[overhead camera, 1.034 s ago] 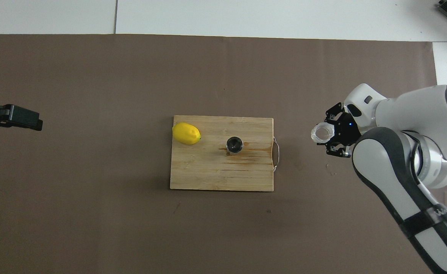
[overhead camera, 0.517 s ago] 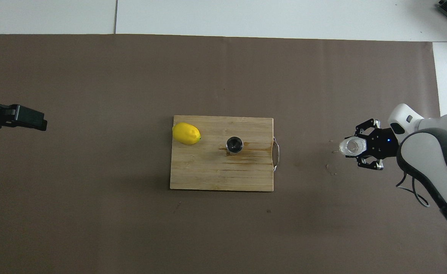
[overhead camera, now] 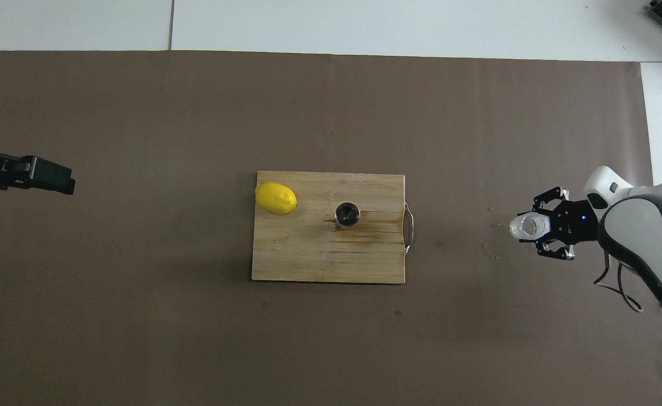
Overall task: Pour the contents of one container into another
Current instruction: 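Carry the white cup off the board with the right gripper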
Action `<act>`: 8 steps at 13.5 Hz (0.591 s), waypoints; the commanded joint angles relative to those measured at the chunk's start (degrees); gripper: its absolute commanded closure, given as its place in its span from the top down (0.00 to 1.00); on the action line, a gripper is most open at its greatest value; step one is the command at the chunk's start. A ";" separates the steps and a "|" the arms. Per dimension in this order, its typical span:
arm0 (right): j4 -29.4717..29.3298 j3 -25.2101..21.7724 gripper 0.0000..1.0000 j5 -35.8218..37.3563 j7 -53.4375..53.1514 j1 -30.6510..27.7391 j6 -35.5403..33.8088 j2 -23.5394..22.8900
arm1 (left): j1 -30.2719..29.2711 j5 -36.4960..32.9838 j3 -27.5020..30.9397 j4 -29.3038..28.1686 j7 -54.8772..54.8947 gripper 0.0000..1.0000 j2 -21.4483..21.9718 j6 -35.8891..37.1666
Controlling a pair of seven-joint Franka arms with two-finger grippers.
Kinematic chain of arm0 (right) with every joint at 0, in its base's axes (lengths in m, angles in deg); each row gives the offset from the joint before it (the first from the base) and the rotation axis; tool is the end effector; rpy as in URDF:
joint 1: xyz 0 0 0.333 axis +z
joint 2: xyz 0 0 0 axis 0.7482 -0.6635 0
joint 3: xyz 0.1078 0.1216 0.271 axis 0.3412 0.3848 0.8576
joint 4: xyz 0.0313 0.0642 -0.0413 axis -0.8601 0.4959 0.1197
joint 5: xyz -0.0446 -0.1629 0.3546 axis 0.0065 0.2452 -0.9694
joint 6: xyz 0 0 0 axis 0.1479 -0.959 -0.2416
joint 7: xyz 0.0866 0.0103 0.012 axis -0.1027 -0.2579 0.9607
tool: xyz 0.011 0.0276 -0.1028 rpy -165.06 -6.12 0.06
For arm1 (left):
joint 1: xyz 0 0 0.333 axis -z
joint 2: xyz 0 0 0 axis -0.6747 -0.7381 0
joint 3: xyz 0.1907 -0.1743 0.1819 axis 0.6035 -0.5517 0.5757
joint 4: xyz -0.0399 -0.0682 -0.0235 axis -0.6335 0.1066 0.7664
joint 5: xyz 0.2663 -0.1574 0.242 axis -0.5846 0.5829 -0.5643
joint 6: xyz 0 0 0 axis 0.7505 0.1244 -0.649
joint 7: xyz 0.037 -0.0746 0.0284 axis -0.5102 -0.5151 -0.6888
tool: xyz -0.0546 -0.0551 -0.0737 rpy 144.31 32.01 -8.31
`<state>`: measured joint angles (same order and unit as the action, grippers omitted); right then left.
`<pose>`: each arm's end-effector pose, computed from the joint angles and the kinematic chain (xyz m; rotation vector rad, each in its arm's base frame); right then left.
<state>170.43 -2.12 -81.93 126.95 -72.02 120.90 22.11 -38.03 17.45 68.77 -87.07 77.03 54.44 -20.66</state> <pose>0.5173 -0.0945 0.2951 -2.0131 -1.9035 -0.4630 0.5504 -0.0523 0.6234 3.1130 -0.2405 -0.0486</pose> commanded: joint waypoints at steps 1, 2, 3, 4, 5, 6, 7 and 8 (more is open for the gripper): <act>0.51 0.62 0.11 -2.37 3.19 -1.38 1.13 -0.91 | 0.69 -1.01 0.47 -0.83 0.98 1.00 0.41 -0.94; 0.68 0.53 0.14 -2.37 3.19 -1.29 1.31 -1.00 | 0.78 -1.01 0.47 -0.83 0.98 1.00 0.41 -1.21; 0.77 0.53 0.21 -2.37 3.19 -1.38 1.22 -1.35 | 0.69 -0.93 0.47 -0.83 0.98 1.00 0.41 -1.21; 1.20 0.53 0.21 -2.37 3.19 -1.55 1.22 -1.44 | 0.69 -0.93 0.47 -0.83 0.98 1.00 0.41 -1.21; 1.30 0.53 0.21 -2.37 3.19 -1.55 1.22 -1.44 | 0.69 -0.93 0.47 -0.83 0.98 1.00 0.33 -1.21; 1.30 0.53 0.21 -2.37 3.19 -1.55 1.22 -1.44 | 0.78 -0.93 0.47 -0.83 0.98 1.00 0.33 -1.21; 1.30 0.53 0.22 -2.37 3.19 -1.55 1.31 -1.53 | 0.69 -0.93 0.47 -0.83 0.98 1.00 0.33 -1.12; 1.56 0.53 0.26 -2.37 3.19 -1.55 1.48 -1.70 | 0.69 -0.93 0.47 -0.83 0.98 1.00 0.33 -1.12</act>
<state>171.06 -2.12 -82.53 128.36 -72.71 121.56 20.38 -38.02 17.43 68.77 -87.07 77.24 54.40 -20.79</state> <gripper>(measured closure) 0.489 0.000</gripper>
